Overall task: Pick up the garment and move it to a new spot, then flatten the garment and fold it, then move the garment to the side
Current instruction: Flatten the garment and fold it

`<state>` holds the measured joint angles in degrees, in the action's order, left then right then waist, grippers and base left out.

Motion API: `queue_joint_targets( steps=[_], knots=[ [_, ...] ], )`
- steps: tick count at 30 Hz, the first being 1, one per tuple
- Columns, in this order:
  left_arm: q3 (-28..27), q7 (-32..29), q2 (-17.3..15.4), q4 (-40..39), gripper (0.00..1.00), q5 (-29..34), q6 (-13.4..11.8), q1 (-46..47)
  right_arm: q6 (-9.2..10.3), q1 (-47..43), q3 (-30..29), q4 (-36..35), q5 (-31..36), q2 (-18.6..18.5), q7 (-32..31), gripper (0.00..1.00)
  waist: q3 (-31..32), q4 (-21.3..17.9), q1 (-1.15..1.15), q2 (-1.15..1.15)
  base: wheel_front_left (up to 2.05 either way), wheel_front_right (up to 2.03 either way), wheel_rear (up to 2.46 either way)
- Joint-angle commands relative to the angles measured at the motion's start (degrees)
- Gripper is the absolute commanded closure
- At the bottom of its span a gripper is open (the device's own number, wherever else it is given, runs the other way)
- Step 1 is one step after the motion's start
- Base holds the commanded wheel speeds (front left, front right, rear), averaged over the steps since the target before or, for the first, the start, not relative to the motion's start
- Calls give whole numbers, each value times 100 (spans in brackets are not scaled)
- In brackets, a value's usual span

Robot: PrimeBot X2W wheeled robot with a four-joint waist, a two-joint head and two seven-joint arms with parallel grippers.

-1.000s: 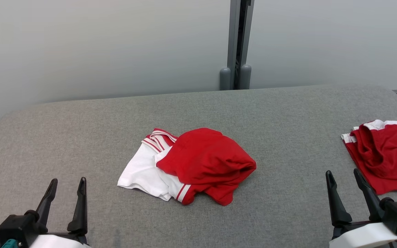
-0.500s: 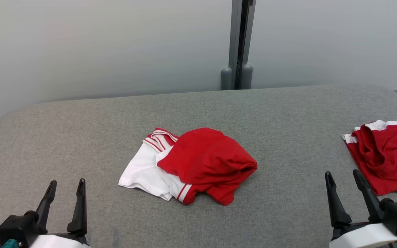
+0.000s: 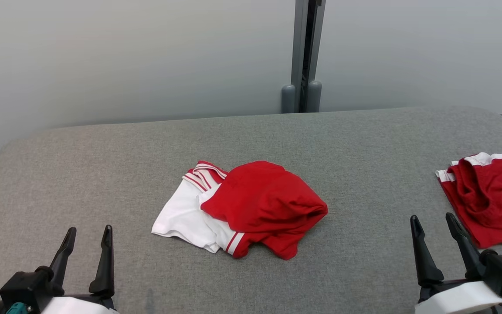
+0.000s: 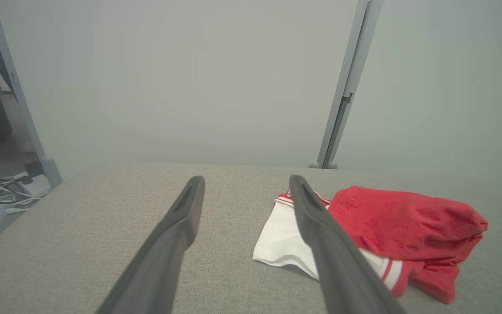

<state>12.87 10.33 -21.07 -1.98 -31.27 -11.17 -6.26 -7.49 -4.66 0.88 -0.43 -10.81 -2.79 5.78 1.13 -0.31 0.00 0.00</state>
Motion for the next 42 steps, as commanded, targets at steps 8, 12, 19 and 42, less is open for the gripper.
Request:
queue_joint_targets(
  steps=[8, 12, 19, 42],
  knots=[
    [98, 11, 15, -81, 0, 47, 51, 337, -1, 941, 1170, 21, -17, -228, -665, 0, -267, 440, 0, 0, 0, 0, 0],
    [166, 34, 70, -53, 0, 45, 105, 487, -1, 1652, 2022, 346, -227, -544, -1436, 0, -469, 754, 0, 0, 0, 0, 0],
    [280, 157, 202, 70, 0, 15, 245, 723, 0, 2824, 3081, 920, -489, -1103, -2488, 0, -848, 1233, 0, 0, 0, 0, 0],
    [213, 478, 593, 807, 0, 101, 711, 1330, 0, 4419, 4731, 1907, -1688, -1892, -3412, 100, -1325, 1449, 0, 0, 0, 0, 0]
  ],
)
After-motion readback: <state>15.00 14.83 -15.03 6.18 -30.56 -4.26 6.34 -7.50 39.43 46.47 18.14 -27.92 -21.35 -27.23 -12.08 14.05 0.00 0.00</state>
